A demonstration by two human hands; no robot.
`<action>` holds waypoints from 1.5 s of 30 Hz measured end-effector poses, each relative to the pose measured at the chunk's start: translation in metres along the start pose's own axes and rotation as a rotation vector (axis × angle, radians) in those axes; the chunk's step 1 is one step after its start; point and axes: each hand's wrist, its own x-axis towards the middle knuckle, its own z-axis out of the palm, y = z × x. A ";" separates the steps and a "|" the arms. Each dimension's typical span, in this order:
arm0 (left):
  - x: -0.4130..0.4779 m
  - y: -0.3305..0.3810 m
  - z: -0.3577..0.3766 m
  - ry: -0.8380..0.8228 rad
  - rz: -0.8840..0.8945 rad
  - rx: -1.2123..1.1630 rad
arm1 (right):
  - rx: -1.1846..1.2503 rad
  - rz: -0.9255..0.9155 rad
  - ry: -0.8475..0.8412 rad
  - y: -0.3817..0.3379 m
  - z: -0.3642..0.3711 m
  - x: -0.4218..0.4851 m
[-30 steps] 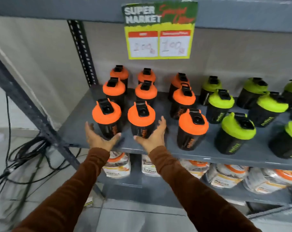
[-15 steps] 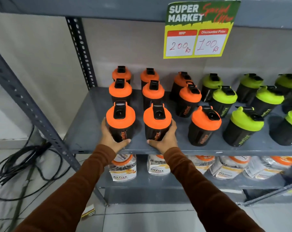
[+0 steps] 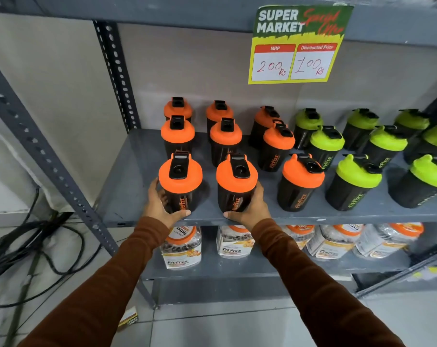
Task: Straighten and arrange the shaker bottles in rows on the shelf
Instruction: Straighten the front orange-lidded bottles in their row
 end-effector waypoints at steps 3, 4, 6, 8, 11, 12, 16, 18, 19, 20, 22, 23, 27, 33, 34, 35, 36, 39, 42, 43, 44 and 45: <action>-0.001 -0.001 -0.002 -0.011 -0.015 -0.003 | -0.003 0.002 0.006 0.001 0.000 -0.001; -0.001 -0.001 -0.002 -0.015 -0.020 -0.004 | 0.000 0.006 0.009 0.001 -0.001 -0.001; -0.002 -0.001 -0.003 -0.022 -0.026 0.000 | 0.002 0.006 0.014 0.001 -0.001 -0.002; -0.002 -0.002 -0.003 -0.028 -0.028 -0.007 | -0.003 0.004 0.015 0.001 -0.001 -0.002; -0.002 -0.002 -0.004 -0.056 -0.019 -0.023 | -0.005 0.005 0.001 0.002 -0.002 -0.002; -0.003 -0.002 -0.004 -0.066 -0.022 -0.023 | -0.006 0.006 -0.002 0.002 -0.002 -0.002; -0.001 -0.004 -0.005 -0.074 -0.030 -0.030 | -0.007 0.012 0.004 0.002 -0.001 -0.002; 0.000 -0.005 -0.006 -0.079 -0.039 -0.036 | -0.005 0.015 0.007 0.002 -0.001 -0.002; 0.001 -0.006 -0.006 -0.084 -0.040 -0.038 | -0.006 0.015 0.010 0.002 -0.001 -0.002; 0.002 -0.007 -0.007 -0.089 -0.044 -0.033 | -0.007 0.014 0.012 0.002 -0.001 -0.003; 0.003 -0.010 -0.008 -0.097 -0.042 -0.014 | -0.007 0.015 0.016 0.002 -0.001 -0.003; 0.004 -0.012 -0.009 -0.100 -0.040 -0.003 | -0.009 0.016 0.019 0.002 0.000 -0.003; 0.005 -0.013 -0.009 -0.098 -0.040 0.020 | -0.017 0.024 0.019 0.002 0.000 -0.002; 0.005 -0.014 -0.009 -0.101 -0.005 0.025 | -0.012 0.008 0.023 0.003 0.001 -0.002; 0.004 -0.013 -0.009 -0.102 0.000 0.022 | -0.005 0.006 0.026 0.004 0.002 -0.002; 0.003 -0.013 -0.009 -0.102 0.011 0.013 | -0.002 0.007 0.027 0.005 0.002 -0.002; 0.002 -0.013 -0.010 -0.101 0.015 0.009 | -0.003 0.010 0.028 0.005 0.002 -0.001; -0.005 -0.012 -0.010 -0.094 0.016 0.016 | -0.015 0.008 0.023 0.005 0.003 0.000; -0.015 -0.013 -0.010 -0.075 0.024 0.048 | -0.023 0.012 -0.001 0.004 0.002 0.001; -0.019 -0.012 -0.009 -0.056 0.023 0.060 | -0.022 0.020 -0.007 0.003 0.001 -0.001; -0.025 -0.010 -0.007 -0.033 0.019 0.081 | -0.015 0.026 -0.007 0.003 0.001 0.000; -0.032 -0.007 -0.004 0.000 0.014 0.117 | 0.002 0.036 -0.010 0.003 0.000 -0.002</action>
